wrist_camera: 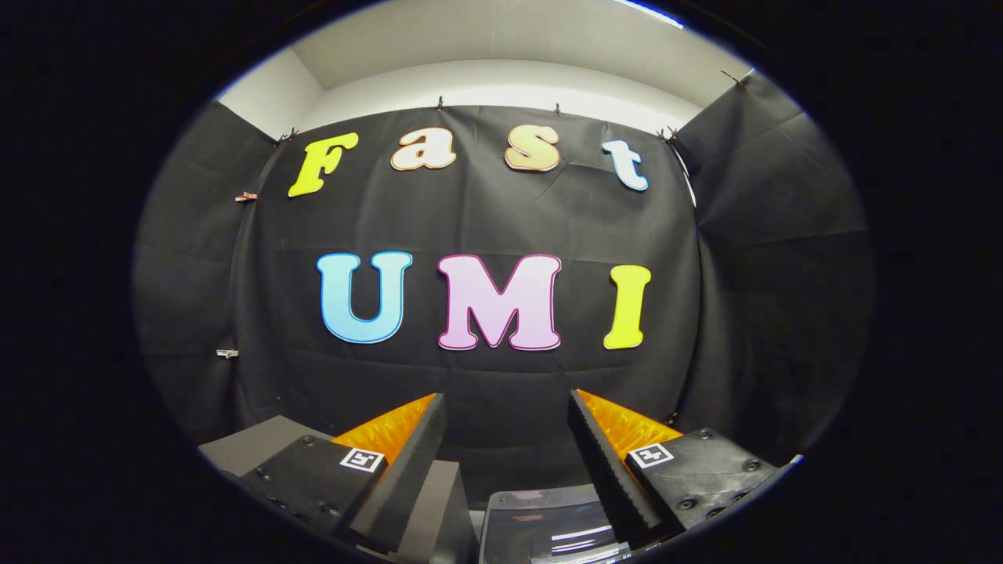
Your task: Put the clothes into the washing machine and then close the washing machine lid.
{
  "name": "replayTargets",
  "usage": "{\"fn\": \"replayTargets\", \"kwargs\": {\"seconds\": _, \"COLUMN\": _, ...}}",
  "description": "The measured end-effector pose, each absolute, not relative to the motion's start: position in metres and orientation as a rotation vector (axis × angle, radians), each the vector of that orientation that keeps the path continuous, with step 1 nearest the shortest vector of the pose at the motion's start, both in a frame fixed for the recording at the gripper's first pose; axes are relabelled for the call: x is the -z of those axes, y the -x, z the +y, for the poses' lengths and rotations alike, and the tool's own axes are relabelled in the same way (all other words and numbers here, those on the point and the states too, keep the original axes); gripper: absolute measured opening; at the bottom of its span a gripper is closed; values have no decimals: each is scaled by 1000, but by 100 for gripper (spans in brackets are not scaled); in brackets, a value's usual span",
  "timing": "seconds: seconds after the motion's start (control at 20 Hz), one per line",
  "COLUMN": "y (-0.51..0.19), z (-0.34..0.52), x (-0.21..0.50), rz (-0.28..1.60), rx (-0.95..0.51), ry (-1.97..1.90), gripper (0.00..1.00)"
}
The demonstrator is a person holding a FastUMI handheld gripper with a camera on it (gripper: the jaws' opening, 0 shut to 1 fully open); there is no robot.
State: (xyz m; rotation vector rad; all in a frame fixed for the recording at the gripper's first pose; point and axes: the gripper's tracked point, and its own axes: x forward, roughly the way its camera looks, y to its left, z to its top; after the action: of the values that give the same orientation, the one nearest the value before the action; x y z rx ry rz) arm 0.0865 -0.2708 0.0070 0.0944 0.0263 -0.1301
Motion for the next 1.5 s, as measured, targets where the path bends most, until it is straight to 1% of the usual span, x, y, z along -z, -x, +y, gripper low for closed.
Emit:
{"fn": "replayTargets", "kwargs": {"seconds": 0.6, "y": -88, "z": -268, "x": -13, "rz": 23, "rx": 121, "ry": -86, "gripper": 98}}
{"fn": "replayTargets", "kwargs": {"seconds": 1.5, "y": -93, "z": -269, "x": -2, "rz": 53, "rx": 105, "ry": -50, "gripper": 98}}
